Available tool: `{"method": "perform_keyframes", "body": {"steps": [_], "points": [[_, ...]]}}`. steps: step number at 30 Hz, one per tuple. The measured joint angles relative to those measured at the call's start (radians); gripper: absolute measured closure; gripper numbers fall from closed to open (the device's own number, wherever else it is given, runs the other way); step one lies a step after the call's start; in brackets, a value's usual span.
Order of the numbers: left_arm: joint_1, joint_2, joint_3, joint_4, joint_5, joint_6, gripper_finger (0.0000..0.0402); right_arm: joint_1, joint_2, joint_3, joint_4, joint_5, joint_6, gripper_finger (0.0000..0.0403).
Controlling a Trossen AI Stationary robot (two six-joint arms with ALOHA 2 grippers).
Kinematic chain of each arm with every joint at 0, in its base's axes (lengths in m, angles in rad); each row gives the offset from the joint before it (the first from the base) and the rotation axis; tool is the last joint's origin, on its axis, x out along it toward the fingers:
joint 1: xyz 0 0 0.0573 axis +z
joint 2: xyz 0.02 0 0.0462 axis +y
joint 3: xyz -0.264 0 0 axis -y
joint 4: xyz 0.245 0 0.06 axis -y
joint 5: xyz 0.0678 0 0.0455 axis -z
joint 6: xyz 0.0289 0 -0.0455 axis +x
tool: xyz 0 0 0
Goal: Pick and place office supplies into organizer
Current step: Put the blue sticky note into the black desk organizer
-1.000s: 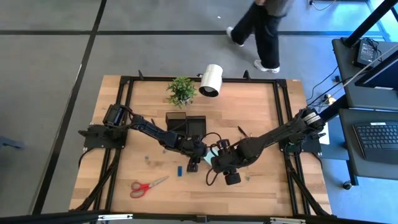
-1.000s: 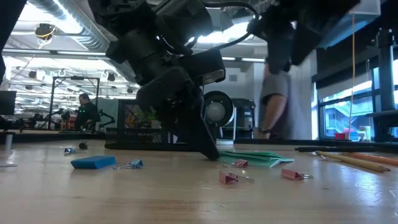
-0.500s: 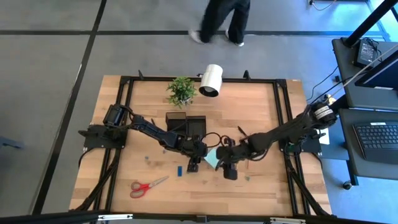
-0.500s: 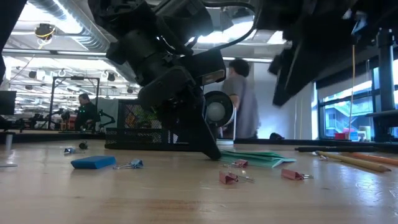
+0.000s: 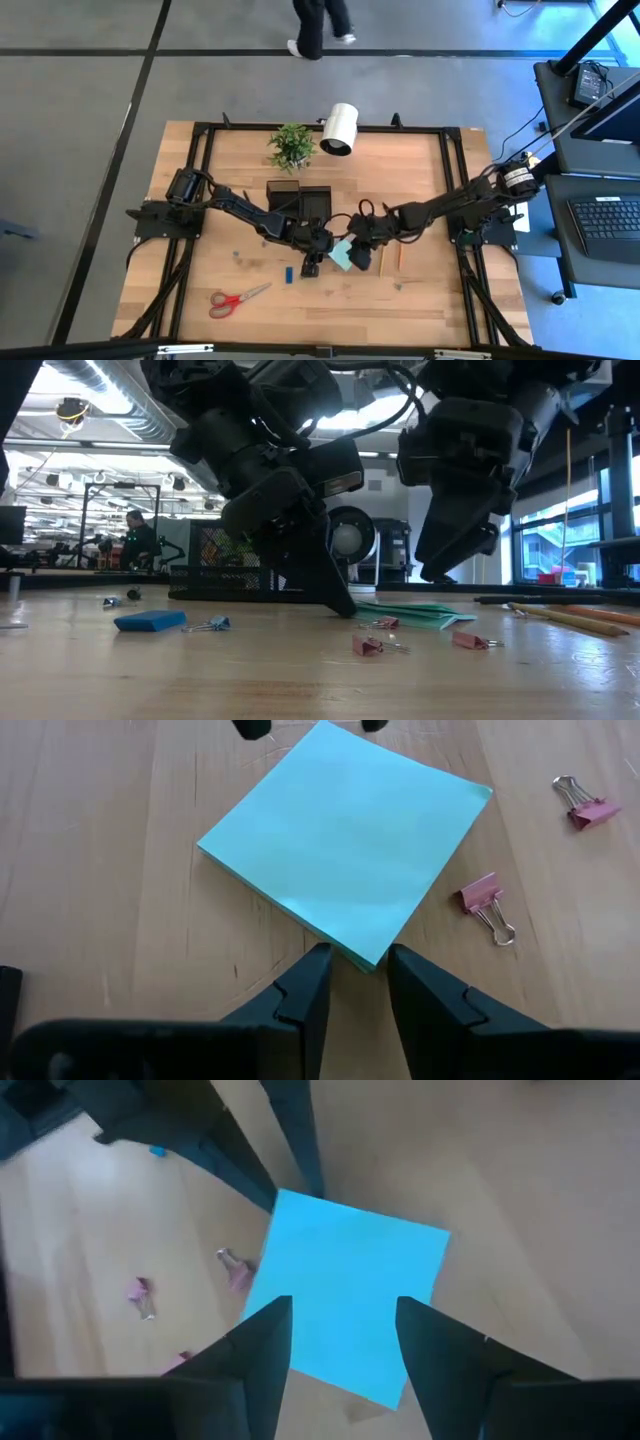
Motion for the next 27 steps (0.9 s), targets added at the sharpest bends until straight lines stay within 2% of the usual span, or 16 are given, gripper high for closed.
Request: {"method": "perform_keyframes", "body": {"steps": [10, 21, 27], "points": [[0.000, 0.000, 0.000, 0.000, 0.000, -0.007, 0.0304, -0.061, 0.000, 0.000, -0.066, -0.084, 0.126, 0.0219], [0.000, 0.000, 0.000, 0.006, 0.001, -0.008, 0.0304, -0.104, 0.013, 0.000, -0.117, -0.137, 0.126, 0.0219], [0.000, 0.001, 0.000, 0.007, 0.002, -0.008, 0.0304, -0.126, 0.081, 0.005, -0.089, -0.225, 0.107, 0.0219]]}}
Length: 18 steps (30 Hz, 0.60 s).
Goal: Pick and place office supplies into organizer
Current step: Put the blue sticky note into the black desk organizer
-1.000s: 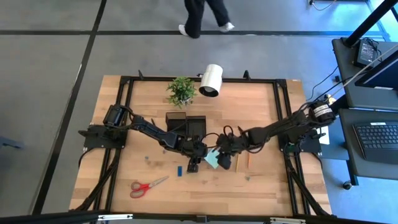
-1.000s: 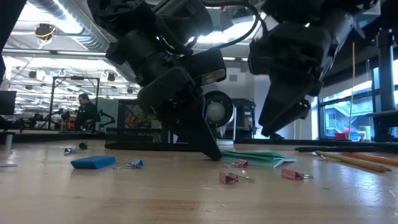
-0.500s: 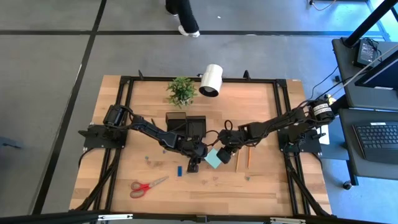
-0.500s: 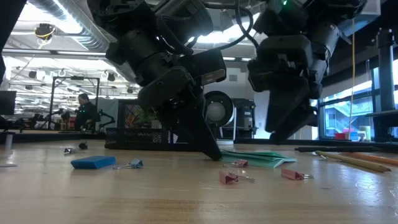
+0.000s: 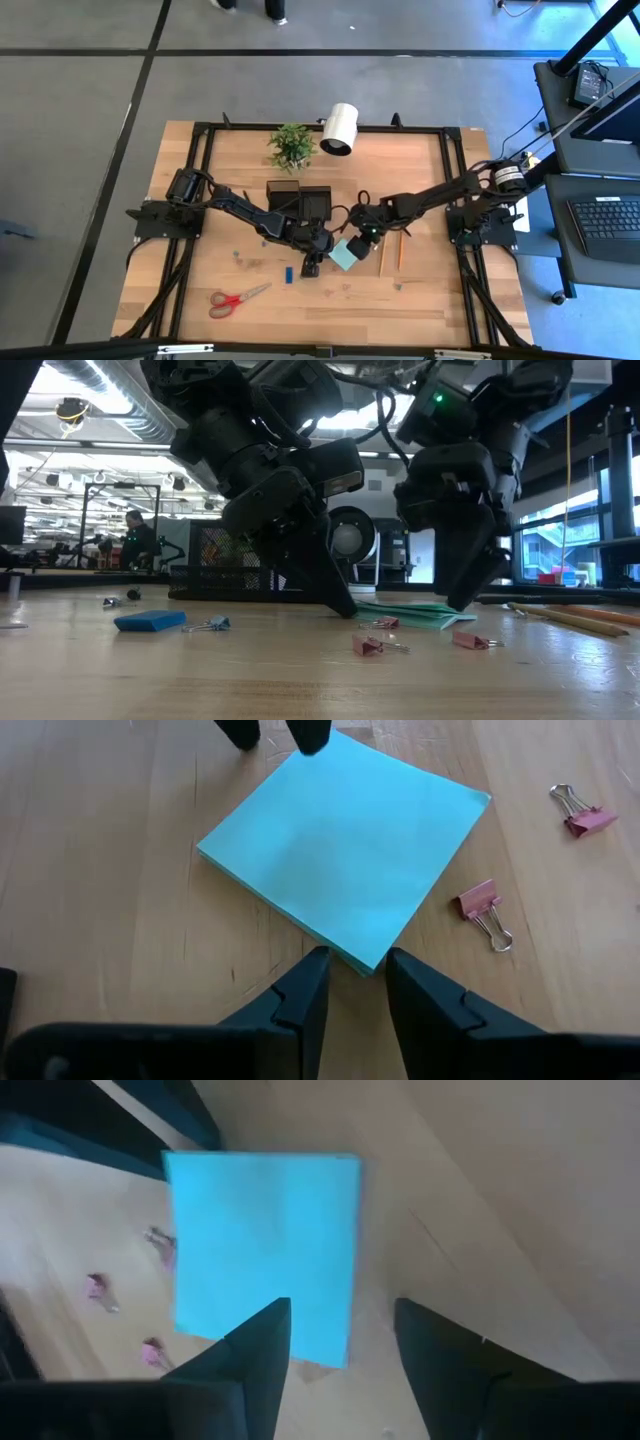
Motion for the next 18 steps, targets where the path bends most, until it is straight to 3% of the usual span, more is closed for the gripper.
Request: {"method": "perform_keyframes", "body": {"steps": [18], "points": [[0.008, 0.003, -0.003, 0.041, -0.011, 0.000, 0.0304, -0.023, 0.020, -0.003, 0.062, -0.061, -0.005, 0.0219]]}}
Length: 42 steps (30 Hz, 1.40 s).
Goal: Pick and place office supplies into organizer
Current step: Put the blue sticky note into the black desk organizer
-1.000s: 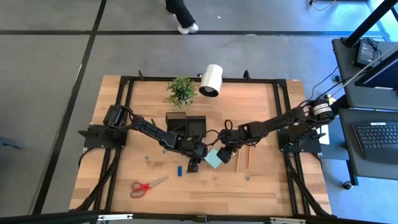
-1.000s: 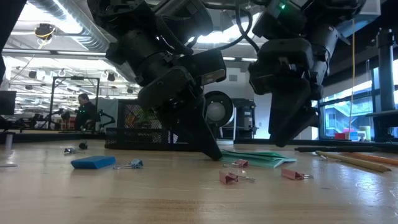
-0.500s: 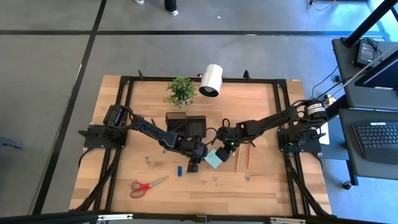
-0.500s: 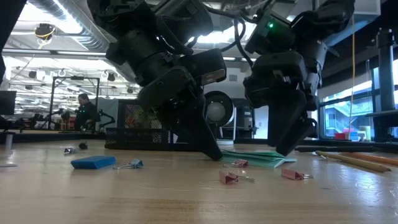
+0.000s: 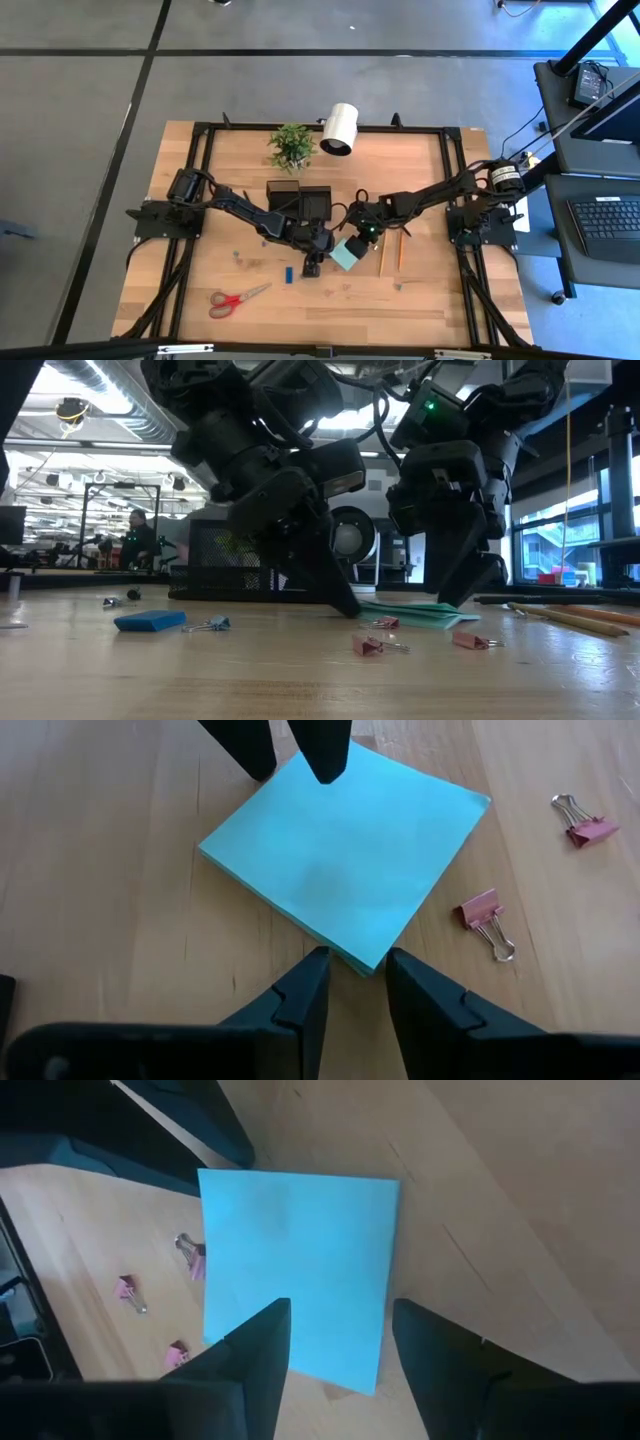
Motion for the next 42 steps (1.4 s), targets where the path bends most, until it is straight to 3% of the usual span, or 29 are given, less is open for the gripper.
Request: {"method": "perform_keyframes", "body": {"steps": [28, 42], "points": [[0.004, 0.000, 0.000, 0.018, -0.034, 0.000, 0.0304, -0.001, 0.062, 0.000, 0.155, -0.097, 0.050, 0.0219], [0.004, -0.001, 0.001, 0.018, -0.039, -0.011, 0.0304, 0.000, 0.065, 0.000, 0.168, -0.096, 0.050, 0.0219]]}}
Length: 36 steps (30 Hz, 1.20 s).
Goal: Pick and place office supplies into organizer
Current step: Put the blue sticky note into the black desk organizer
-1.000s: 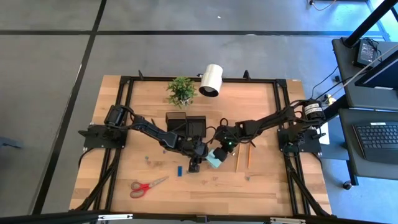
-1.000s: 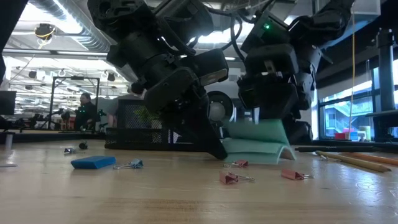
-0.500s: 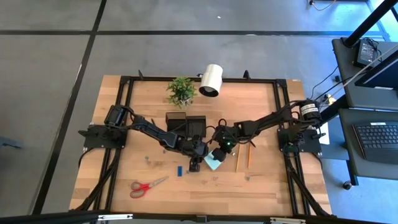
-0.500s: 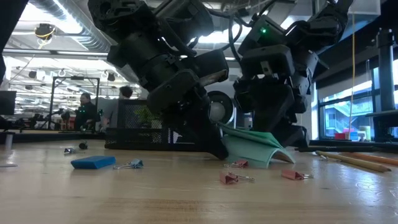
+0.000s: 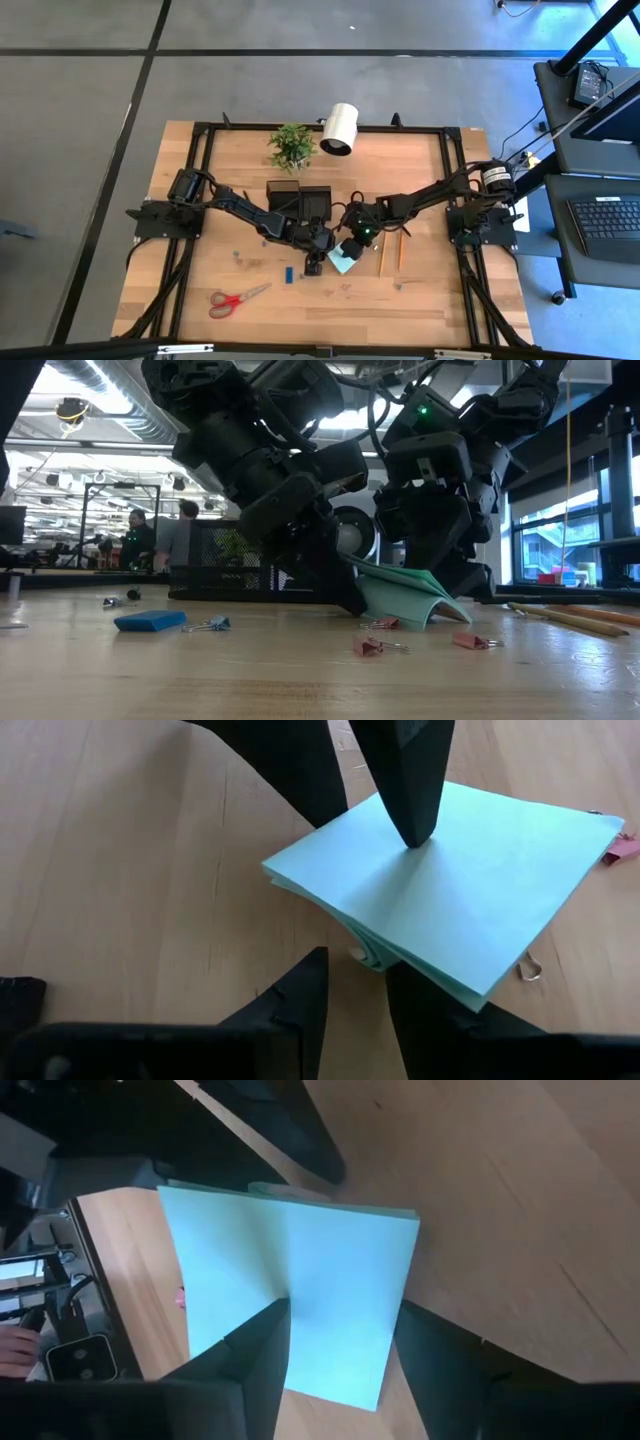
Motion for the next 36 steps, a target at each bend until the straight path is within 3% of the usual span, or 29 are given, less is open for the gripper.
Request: {"method": "perform_keyframes", "body": {"steps": [18, 27, 36], "points": [[0.000, -0.001, 0.002, 0.016, 0.001, -0.027, 0.0304, 0.001, 0.005, -0.003, 0.067, -0.038, 0.023, 0.0219], [0.001, -0.003, 0.003, 0.016, 0.001, -0.027, 0.0304, 0.000, 0.004, -0.003, 0.146, -0.089, 0.024, 0.0219], [0.000, -0.003, 0.003, 0.010, 0.001, -0.026, 0.0304, 0.000, 0.002, -0.002, 0.116, -0.162, -0.003, 0.0219]]}}
